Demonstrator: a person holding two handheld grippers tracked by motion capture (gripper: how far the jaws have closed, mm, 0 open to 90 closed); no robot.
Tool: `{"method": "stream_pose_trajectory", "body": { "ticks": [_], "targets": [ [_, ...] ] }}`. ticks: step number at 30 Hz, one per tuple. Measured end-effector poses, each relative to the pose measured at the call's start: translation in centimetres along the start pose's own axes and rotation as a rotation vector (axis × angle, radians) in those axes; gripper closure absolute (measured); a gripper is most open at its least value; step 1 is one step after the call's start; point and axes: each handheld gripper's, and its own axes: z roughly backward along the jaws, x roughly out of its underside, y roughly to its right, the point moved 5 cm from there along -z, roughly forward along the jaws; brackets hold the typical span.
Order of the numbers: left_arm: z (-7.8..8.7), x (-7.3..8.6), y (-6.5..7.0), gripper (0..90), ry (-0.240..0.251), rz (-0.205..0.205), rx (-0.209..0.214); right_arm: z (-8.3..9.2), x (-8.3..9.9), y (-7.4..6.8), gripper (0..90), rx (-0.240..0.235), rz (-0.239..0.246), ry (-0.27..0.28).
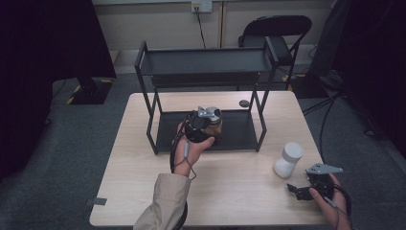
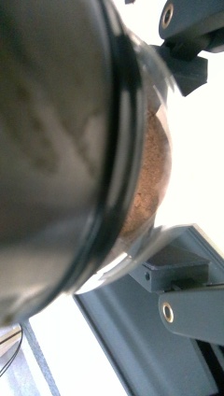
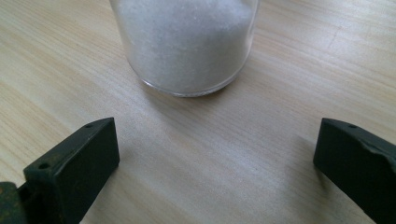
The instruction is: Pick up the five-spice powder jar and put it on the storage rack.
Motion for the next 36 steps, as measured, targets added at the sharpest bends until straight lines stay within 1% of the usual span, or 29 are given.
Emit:
{"method": "stream_pose_trajectory", "body": {
  "ticks": [6,8,11,12,13,15,18,26,28,36],
  "targets": [
    [1.0,-1.9,-0.1,29.7,0.007,-0.013,-0.009,0.0,0.0,0.0,0.0,0.000,-0.001,0.000],
    [1.3,-2.5,-0.2,29.7,0.009,-0.023,-0.010,0.0,0.0,0.0,0.0,0.000,0.002,0.002],
    [1.8,-3.4,-0.3,29.7,0.008,-0.026,-0.015,0.0,0.0,0.0,0.0,0.000,0.001,0.002],
    [2.1,-3.9,-0.4,29.7,0.009,-0.026,-0.015,0.0,0.0,0.0,0.0,0.000,0.001,0.002],
    [2.1,-3.9,-0.4,29.7,0.009,-0.026,-0.015,0.0,0.0,0.0,0.0,0.000,0.001,0.002],
    [2.3,-4.4,-0.3,29.7,0.011,-0.034,-0.019,0.0,0.0,0.0,0.0,0.000,0.002,0.002],
    [2.6,-5.0,-0.4,29.7,0.015,-0.039,-0.012,0.0,0.0,0.0,0.0,0.000,0.001,0.002],
    [3.4,-6.4,-0.1,29.7,0.018,-0.052,-0.019,0.0,0.0,0.0,0.0,0.000,0.002,0.002],
    [3.5,-6.7,-0.1,29.7,0.022,-0.048,-0.011,0.0,0.0,0.0,0.0,0.000,0.001,0.002],
    [4.2,-7.9,-0.1,29.7,0.031,-0.047,-0.007,0.0,0.0,0.0,0.0,0.000,0.001,0.002]
  ]
}}
